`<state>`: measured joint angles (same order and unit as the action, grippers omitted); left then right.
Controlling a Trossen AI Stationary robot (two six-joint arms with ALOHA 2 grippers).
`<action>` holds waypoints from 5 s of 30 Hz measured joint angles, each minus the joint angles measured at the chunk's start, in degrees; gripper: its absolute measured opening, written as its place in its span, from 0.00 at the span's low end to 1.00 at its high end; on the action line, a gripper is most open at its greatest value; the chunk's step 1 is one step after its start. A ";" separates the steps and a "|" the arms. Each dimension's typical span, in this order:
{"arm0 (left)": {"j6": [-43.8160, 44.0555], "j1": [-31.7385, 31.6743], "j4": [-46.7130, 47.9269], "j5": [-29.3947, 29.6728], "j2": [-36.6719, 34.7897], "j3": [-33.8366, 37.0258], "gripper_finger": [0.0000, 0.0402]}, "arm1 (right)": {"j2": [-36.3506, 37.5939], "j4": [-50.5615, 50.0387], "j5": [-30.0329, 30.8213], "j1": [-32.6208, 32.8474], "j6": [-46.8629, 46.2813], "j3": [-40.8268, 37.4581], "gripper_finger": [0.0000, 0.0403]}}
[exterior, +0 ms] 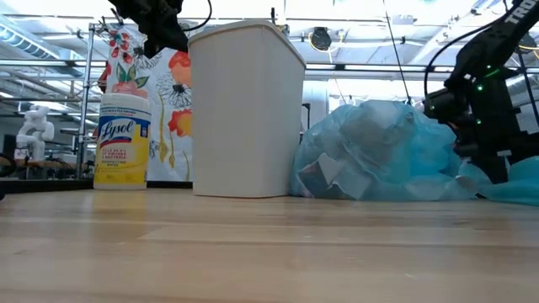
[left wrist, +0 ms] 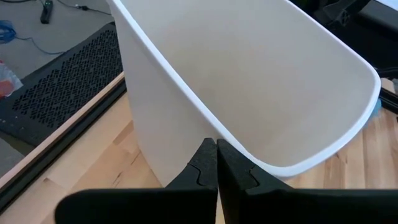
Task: Place trash/remove bag and relplace
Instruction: Insert the new trash bag into the trash bin
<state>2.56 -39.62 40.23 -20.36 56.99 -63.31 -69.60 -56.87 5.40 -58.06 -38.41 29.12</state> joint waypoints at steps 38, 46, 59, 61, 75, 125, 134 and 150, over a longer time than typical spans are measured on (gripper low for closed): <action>0.12 0.11 -2.76 -0.52 0.00 0.00 0.00 | 7.74 -3.99 7.66 18.31 2.47 68.09 0.00; 0.31 0.11 -2.58 -0.50 0.00 0.00 0.00 | 1.77 34.09 2.39 25.43 7.62 68.11 0.00; 1.60 0.11 -2.38 -0.47 0.00 0.01 0.00 | -10.99 71.88 -16.21 29.86 6.10 73.73 0.00; 1.65 0.11 -2.38 0.03 0.00 0.00 0.00 | -13.18 71.27 -18.21 31.03 6.10 76.97 0.00; 1.58 0.11 -2.17 1.44 0.00 0.00 0.00 | -25.34 70.78 -25.22 35.30 4.64 89.33 0.00; 1.45 0.09 -1.36 2.25 0.00 0.01 0.00 | -29.53 70.47 -28.55 32.96 16.46 89.44 0.00; 1.10 0.11 0.03 2.39 -0.02 0.02 0.00 | -29.38 42.03 -26.08 31.85 20.90 89.44 0.00; -0.47 0.11 -0.02 2.91 -0.02 0.02 0.00 | -21.71 25.37 -25.11 28.12 28.83 89.37 0.00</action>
<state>2.09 -39.51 40.21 -17.45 56.97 -63.29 -91.32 -31.50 -19.71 -29.94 -9.58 118.50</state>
